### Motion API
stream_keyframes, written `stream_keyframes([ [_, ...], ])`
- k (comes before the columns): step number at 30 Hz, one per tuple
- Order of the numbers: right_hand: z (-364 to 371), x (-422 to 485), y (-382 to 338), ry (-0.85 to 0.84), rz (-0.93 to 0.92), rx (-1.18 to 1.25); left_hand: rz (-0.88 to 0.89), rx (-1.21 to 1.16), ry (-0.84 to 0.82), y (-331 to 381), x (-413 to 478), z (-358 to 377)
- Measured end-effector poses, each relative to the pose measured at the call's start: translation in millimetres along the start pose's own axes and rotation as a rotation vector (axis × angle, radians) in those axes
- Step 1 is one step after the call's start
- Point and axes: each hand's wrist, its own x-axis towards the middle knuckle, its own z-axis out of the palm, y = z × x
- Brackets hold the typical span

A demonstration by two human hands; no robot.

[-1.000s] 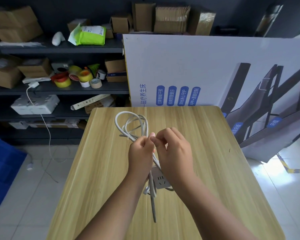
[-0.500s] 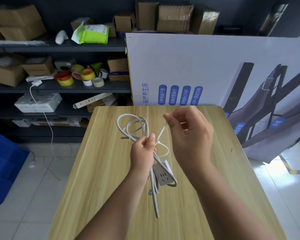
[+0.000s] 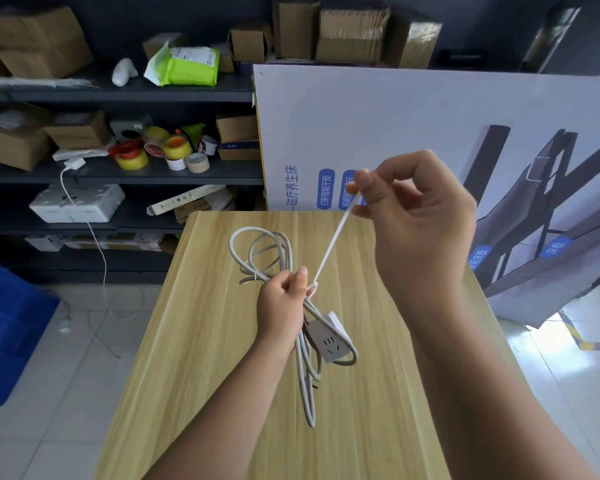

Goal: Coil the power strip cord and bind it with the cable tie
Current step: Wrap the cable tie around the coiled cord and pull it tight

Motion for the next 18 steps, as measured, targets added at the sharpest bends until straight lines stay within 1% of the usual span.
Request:
stream_keyframes([
  [3,-2.7,5.2,-5.4,0.006,-0.005,0.023,0.045,0.073,-0.034,-0.4,1.8,-4.4],
  [7,-10.3,10.4,-11.9,0.024,-0.039,0.039,0.124,0.088,-0.027,0.9,3.3,-8.3],
  [8,-12.6,11.7,-12.2,0.027,-0.039,0.046,0.141,0.066,-0.046,3.2,3.6,-9.9],
  [11,-22.3,19.2,-7.9,0.064,-0.007,0.087,0.089,-0.06,-0.162,6.5,10.1,-18.3],
  [13,-32.8,27.4,0.5,0.119,0.033,0.118,0.039,-0.204,-0.266,7.7,12.3,-26.0],
  [16,-50.3,37.8,19.0,0.202,0.147,0.196,-0.021,-0.473,-0.435,8.2,10.0,-37.3],
  [18,-59.2,43.0,34.2,0.247,0.219,0.234,-0.022,-0.52,-0.524,8.4,7.6,-39.6],
])
